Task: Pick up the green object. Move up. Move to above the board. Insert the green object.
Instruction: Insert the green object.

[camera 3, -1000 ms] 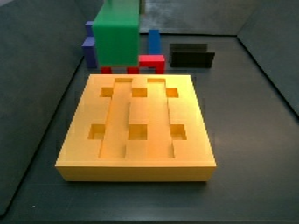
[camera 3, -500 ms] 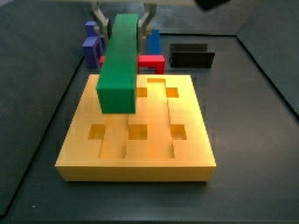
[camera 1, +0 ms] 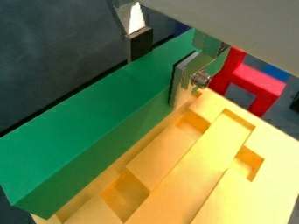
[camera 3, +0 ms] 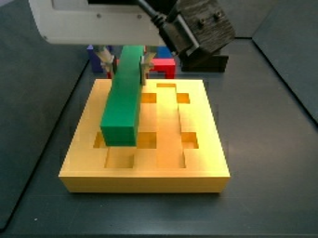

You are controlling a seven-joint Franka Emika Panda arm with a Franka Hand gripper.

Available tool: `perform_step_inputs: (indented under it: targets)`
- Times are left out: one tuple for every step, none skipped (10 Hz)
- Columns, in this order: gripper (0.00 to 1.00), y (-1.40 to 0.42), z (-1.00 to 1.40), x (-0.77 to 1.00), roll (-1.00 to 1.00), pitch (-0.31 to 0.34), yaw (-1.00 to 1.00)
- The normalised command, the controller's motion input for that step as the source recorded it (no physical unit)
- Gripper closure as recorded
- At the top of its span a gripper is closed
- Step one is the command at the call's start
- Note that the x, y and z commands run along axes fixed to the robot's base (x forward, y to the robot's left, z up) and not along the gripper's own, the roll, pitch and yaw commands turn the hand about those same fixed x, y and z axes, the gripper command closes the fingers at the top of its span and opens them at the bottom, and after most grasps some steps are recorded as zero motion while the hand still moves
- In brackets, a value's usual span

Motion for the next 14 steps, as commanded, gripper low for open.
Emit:
perform_step_inputs:
  targets:
    - [1.00, 0.03, -0.57, -0.14, -0.15, -0.221, -0.06]
    - [1.00, 0.00, -0.49, -0.10, 0.00, -0.144, -0.04]
    - [1.00, 0.00, -0.44, -0.05, 0.04, -0.054, -0.03]
    - [1.00, 0.00, -0.42, -0.02, 0.12, 0.000, 0.00]
    - [1.00, 0.00, -0.41, -0.04, 0.19, 0.000, 0.00]
    - [1.00, -0.07, -0.35, -0.07, 0.27, 0.016, 0.00]
    - [1.00, -0.04, -0.32, -0.09, 0.25, 0.030, 0.00]
    - [1.00, -0.04, -0.27, 0.09, 0.15, 0.013, 0.05]
    - [1.00, 0.00, -0.28, 0.31, 0.12, 0.040, 0.11]
    - [1.00, 0.00, -0.29, 0.39, 0.09, 0.031, 0.09]
    - [1.00, 0.00, -0.29, 0.31, 0.08, 0.010, 0.07]
    - [1.00, 0.00, -0.28, 0.21, 0.09, 0.011, 0.08]
    - [1.00, -0.01, -0.34, 0.00, 0.09, 0.000, 0.07]
    - [1.00, -0.10, -0.25, -0.34, 0.04, -0.016, 0.03]
